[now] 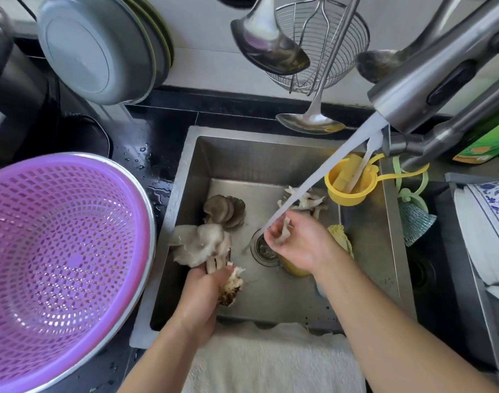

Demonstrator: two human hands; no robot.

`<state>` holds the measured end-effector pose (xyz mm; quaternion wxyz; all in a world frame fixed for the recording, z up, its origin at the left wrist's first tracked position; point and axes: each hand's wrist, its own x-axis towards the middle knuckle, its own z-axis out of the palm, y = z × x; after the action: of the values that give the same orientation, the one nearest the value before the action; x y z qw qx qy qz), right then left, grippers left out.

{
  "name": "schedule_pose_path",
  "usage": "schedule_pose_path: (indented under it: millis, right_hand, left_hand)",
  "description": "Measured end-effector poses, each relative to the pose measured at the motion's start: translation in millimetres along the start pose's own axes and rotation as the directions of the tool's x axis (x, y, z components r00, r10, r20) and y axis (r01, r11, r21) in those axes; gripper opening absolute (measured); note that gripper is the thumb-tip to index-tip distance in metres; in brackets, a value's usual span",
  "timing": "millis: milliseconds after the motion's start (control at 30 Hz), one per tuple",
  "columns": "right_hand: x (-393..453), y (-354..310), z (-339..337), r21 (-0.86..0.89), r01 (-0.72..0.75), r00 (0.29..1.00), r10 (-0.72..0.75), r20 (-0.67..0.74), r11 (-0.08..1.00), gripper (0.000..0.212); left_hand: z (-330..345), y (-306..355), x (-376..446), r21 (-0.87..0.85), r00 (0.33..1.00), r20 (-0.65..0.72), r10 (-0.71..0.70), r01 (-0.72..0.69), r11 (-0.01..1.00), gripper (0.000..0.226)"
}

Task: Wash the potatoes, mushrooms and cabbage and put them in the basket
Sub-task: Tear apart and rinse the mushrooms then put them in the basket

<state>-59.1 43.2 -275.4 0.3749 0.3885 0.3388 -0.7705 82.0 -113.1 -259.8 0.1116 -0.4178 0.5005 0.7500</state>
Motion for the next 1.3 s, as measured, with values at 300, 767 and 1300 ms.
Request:
schedule_pose_path:
  millis: [300, 767, 1300]
  right_hand:
    - [3.8, 14.1, 40.5, 0.13, 0.004, 0.999, -0.011, 0.053, 0.991, 0.027]
    - [24.4, 31.9, 37.6, -0.766, 0.074, 0.964, -0.242, -0.109, 0.639, 0.032]
    - [44.5, -51.9, -6.6, -0.669, -0.091, 0.531, -0.604, 0.594, -0.738, 0.047]
  left_hand:
    - [1.6, 2.8, -2.1, -0.037, 1.0, -0.002, -0.002, 0.002, 0.999, 0.026]
    - [-2.1, -2.1, 5.5, 0.005, 0.998, -0.039, -0.052, 0.052, 0.999, 0.028]
    - [-1.7, -7.7, 14.4, 0.079, 0.997, 0.023, -0.074, 0.072, 0.994, 0.025]
